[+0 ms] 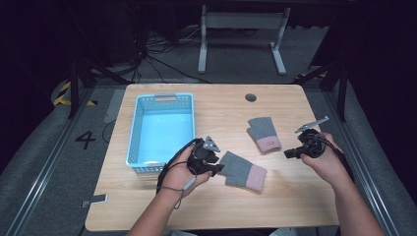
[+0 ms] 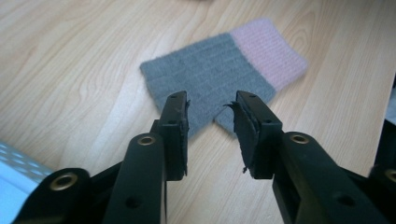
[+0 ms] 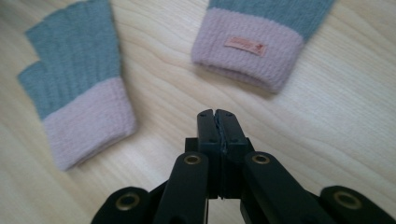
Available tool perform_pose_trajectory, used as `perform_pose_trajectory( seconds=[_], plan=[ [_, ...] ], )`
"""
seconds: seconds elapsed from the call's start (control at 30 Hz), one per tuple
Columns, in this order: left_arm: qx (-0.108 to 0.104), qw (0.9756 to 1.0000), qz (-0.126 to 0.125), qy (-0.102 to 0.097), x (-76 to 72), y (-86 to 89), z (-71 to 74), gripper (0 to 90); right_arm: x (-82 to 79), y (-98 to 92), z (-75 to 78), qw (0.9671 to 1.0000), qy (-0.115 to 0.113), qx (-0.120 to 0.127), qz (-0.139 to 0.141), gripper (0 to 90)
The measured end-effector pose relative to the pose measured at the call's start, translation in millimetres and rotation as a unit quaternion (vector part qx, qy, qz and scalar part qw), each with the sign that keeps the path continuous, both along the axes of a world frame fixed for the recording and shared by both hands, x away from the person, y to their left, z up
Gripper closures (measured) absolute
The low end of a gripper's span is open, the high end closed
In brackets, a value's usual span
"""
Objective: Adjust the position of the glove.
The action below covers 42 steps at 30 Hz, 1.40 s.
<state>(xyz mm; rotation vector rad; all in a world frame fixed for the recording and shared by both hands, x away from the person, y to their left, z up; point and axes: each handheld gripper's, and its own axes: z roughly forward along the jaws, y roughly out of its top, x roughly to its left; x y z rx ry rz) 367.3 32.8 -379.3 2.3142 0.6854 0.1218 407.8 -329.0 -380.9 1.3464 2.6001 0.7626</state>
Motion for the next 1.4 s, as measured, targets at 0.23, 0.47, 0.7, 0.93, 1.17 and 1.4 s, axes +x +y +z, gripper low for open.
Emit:
perform_pose_trajectory(
  seconds=[0.23,0.47,0.7,0.93,1.17,1.4],
  plan=[
    [0.08,0.9955,0.049,-0.009,3.2,-5.8,0.7,78.4,-9.4,2.7,2.7,1.0,-0.004,0.003,0.007,90.0],
    [0.075,0.9953,0.06,0.008,9.9,-2.7,-1.2,88.1,-17.5,13.1,2.8,0.9995,-0.004,0.004,0.03,90.0],
    [0.07,0.9964,0.045,0.016,10.9,-7.4,-0.6,89.9,-27.3,28.8,-0.4,0.9978,-0.007,0.011,0.065,90.0],
    [0.067,0.9968,0.036,0.024,11.3,-9.3,-0.8,89.6,-38.1,53.8,-2.3,0.9932,0.001,0.01,0.116,90.0],
    [0.07,0.9964,0.038,0.031,12.7,-10.4,-3.5,86.4,-44.0,72.4,-10.9,0.9848,0.018,0.003,0.173,90.0],
    [0.076,0.9958,0.036,0.034,13.5,-11.3,-5.4,89.5,-46.9,89.7,-24.2,0.9791,0.042,-0.008,0.199,90.0]
  ],
)
